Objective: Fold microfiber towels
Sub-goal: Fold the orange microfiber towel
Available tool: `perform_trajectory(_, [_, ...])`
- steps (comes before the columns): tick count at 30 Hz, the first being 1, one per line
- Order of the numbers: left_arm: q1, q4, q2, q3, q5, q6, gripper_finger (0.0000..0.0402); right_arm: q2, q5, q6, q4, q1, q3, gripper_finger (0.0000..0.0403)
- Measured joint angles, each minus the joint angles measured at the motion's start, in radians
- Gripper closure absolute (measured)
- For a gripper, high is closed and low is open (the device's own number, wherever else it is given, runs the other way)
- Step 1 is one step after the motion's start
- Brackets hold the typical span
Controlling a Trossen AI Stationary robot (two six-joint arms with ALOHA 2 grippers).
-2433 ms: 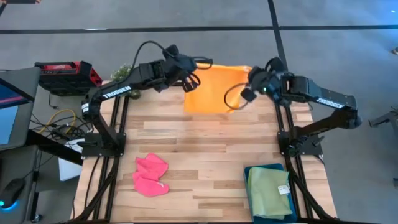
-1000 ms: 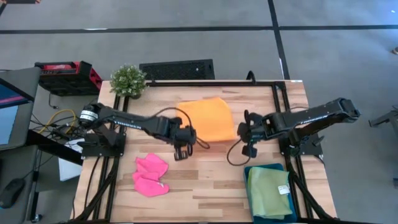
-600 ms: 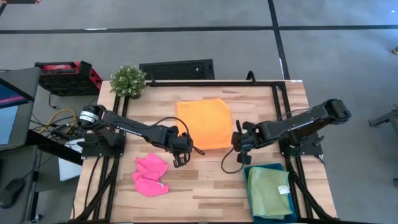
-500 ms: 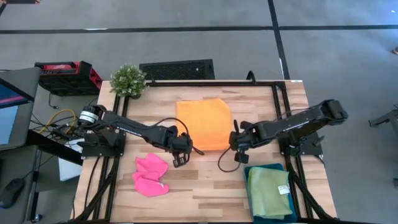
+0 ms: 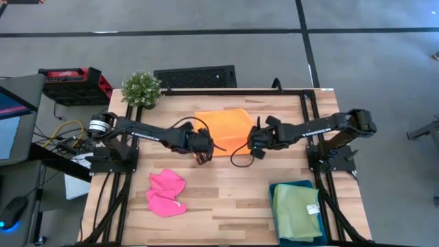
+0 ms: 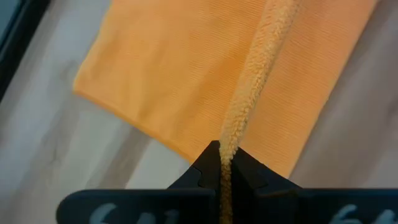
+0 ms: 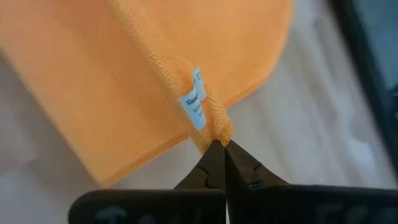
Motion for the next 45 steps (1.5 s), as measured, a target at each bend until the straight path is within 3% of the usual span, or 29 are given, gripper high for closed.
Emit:
perform_trajectory(15, [0.165,0.035,0.000,0.000,-0.055,0.036,0.0401,0.015,0.137,-0.190,0.171,-0.157,-0.001,0.0395])
perform_trajectory(31, [0.244,0.100,0.000,0.001,-0.048,0.081,0.0401,0.021,0.141,-0.286,0.243,-0.238,0.000,0.0393])
perform_trajectory(38, [0.278,0.138,0.000,0.000,-0.050,0.082,0.0395,0.021,0.138,-0.296,0.257,-0.250,0.000,0.0358])
perform_trajectory(45, [0.313,0.139,0.000,0.000,-0.055,0.091,0.0342,0.021,0.125,-0.363,0.304,-0.251,-0.001,0.0312])
